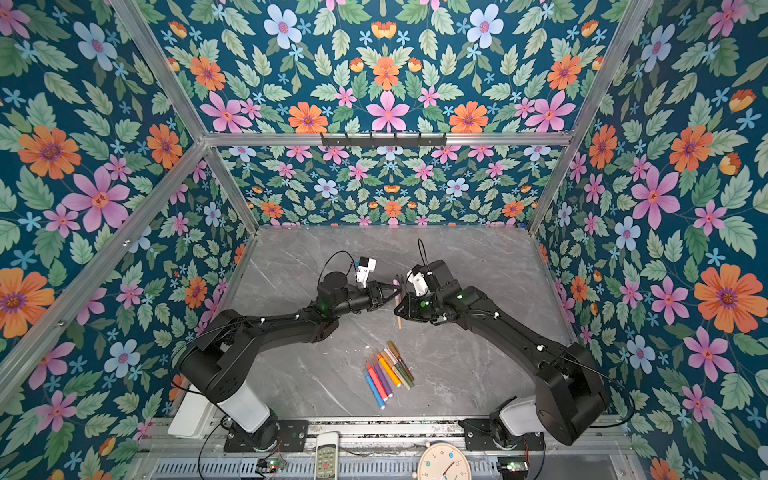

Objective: Open the pen caps
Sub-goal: 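Draw the lilac cap back with the left gripper while the right lowers the pen, then lower the lilac cap beside the brown and green caps, open left gripper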

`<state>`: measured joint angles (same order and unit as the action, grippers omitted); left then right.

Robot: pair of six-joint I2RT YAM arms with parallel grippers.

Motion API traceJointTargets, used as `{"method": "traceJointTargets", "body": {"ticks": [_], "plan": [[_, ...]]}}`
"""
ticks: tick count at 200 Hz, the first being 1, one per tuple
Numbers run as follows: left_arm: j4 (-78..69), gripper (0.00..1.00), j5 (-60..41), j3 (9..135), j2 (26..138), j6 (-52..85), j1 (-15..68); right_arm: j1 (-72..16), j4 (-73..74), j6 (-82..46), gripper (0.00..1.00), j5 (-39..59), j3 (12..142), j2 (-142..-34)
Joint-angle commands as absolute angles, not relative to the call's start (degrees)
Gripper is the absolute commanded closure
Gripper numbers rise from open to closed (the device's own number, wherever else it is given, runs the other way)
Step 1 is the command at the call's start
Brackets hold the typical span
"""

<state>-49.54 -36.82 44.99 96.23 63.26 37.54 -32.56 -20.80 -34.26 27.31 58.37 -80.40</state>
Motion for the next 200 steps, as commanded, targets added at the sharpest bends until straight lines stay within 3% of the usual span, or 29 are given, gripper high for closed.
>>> {"method": "traceJointTargets", "body": {"ticks": [1,29,37,50,128,162,200], "plan": [[-52.47,1.0,-37.7,45.48,96.33,63.85,37.6,-32.57,-19.75,-34.8,0.74,27.69,58.6,-81.03],[-52.91,1.0,-37.63,45.2,96.24,64.15,37.62,-32.59,-19.7,-34.85,0.76,27.26,59.45,-81.73],[-53.09,1.0,-37.57,45.05,96.31,64.33,37.62,-32.53,-19.9,-34.9,0.82,27.0,59.67,-81.83],[-53.28,1.0,-37.62,45.14,96.41,64.6,37.53,-32.57,-19.96,-34.8,1.0,26.66,59.61,-81.83],[-45.35,1.0,-40.4,55.88,103.99,62.77,25.48,-37.44,-12.5,-41.54,1.0,25.93,45.54,-78.2],[-38.83,1.0,-39.78,53.29,102.57,57.15,24.21,-37.31,-14.75,-40.23,1.0,21.77,43.39,-74.89],[-28.98,1.0,-35.2,47.27,97.07,49.35,21.24,-36.67,-24.76,-34.7,1.0,18.57,49.3,-77.32]]}}
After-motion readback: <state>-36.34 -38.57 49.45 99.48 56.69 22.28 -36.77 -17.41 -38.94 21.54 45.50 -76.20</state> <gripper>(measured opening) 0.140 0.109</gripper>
